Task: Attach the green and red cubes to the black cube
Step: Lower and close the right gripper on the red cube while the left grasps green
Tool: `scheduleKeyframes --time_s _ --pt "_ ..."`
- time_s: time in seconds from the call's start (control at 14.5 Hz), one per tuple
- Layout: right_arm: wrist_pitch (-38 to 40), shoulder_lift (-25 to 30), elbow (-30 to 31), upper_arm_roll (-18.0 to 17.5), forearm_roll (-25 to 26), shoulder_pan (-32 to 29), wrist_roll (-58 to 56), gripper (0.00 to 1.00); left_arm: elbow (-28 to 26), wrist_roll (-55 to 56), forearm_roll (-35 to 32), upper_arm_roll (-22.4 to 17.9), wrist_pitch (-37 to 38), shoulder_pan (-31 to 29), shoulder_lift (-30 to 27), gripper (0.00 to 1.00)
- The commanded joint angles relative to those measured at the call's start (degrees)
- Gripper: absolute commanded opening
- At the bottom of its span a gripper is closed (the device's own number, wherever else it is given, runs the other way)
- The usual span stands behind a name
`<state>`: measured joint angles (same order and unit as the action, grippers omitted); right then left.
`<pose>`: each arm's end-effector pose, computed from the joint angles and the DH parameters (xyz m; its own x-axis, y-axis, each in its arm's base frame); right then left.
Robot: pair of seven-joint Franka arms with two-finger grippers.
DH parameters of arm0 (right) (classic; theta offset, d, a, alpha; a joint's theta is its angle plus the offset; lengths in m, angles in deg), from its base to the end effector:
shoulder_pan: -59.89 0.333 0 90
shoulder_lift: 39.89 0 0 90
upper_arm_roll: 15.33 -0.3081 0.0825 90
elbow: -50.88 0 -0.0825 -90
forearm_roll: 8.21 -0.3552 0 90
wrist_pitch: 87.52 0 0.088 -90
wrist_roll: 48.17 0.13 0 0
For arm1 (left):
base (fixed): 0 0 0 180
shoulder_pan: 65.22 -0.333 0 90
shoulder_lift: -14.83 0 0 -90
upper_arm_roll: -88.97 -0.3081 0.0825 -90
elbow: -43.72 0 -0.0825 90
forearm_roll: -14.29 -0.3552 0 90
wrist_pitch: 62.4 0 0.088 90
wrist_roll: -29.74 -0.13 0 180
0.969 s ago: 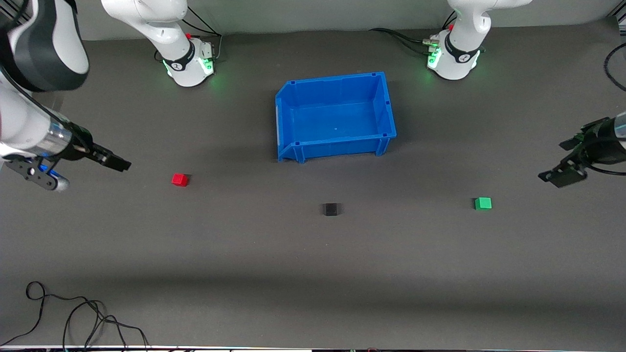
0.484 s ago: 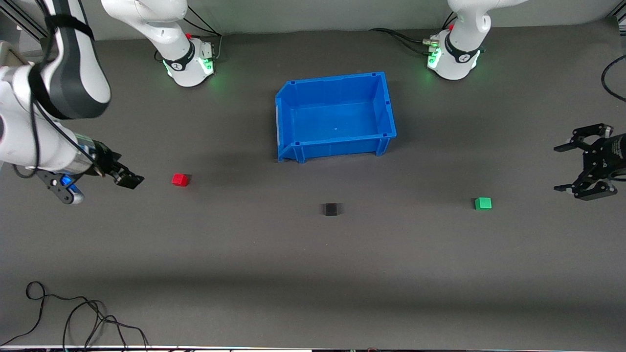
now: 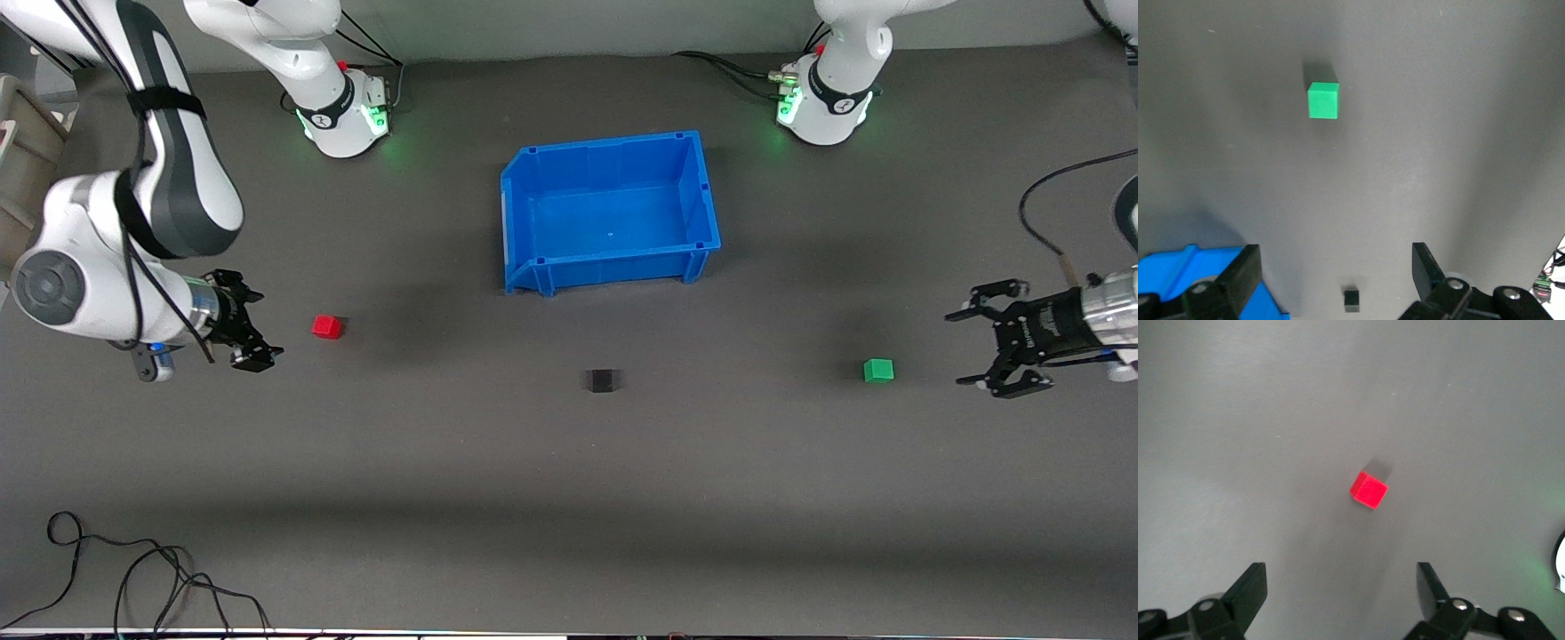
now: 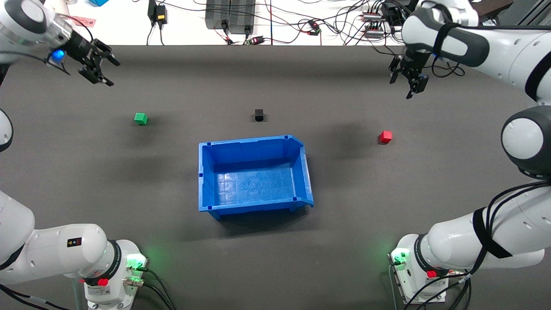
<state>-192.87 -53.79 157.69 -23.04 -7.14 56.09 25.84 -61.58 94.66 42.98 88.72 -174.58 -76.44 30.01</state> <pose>0.5510 0.0329 0.3542 0.3359 -0.9378 -0.0879 -0.9044 -0.3472 0.2480 0.5787 0.0746 0.3675 0.0119 0.8920 -0.4518 0.9999 -0.0092 0.0082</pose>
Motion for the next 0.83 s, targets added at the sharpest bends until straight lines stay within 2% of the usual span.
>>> scheduleKeyframes --time_s 0.0,0.14,0.28,0.42,0.48,0.76 --pt "-3.7 -2.3 3.4 0.2 3.0 -0.2 7.2 0.96 -4.9 -5.6 3.4 0.3 -5.4 -1.3 0.7 1.0" --pt "-7.6 -4.5 5.8 -0.5 9.9 1.1 17.9 0.91 -5.0 -7.0 3.9 0.3 -9.3 -1.4 4.3 1.0" --pt "-14.3 -5.8 9.4 -0.7 14.0 2.0 27.8 0.9 -6.4 -10.3 6.4 0.3 -13.7 -1.3 6.7 1.0" --pt "-17.6 -6.4 11.9 -0.7 14.6 1.7 28.9 0.9 -9.3 -16.1 11.2 0.3 -18.1 -1.3 7.8 1.0" --pt "-19.1 -6.5 13.6 -0.7 14.5 1.4 29.3 0.84 -10.4 -19.2 13.5 0.4 -19.2 -1.3 8.5 1.0" --pt "-21.2 -7.2 16.7 -1.2 14.5 1.5 34.6 0.83 -12.5 -25.8 18.2 0.4 -23.0 -1.2 11.1 1.0"
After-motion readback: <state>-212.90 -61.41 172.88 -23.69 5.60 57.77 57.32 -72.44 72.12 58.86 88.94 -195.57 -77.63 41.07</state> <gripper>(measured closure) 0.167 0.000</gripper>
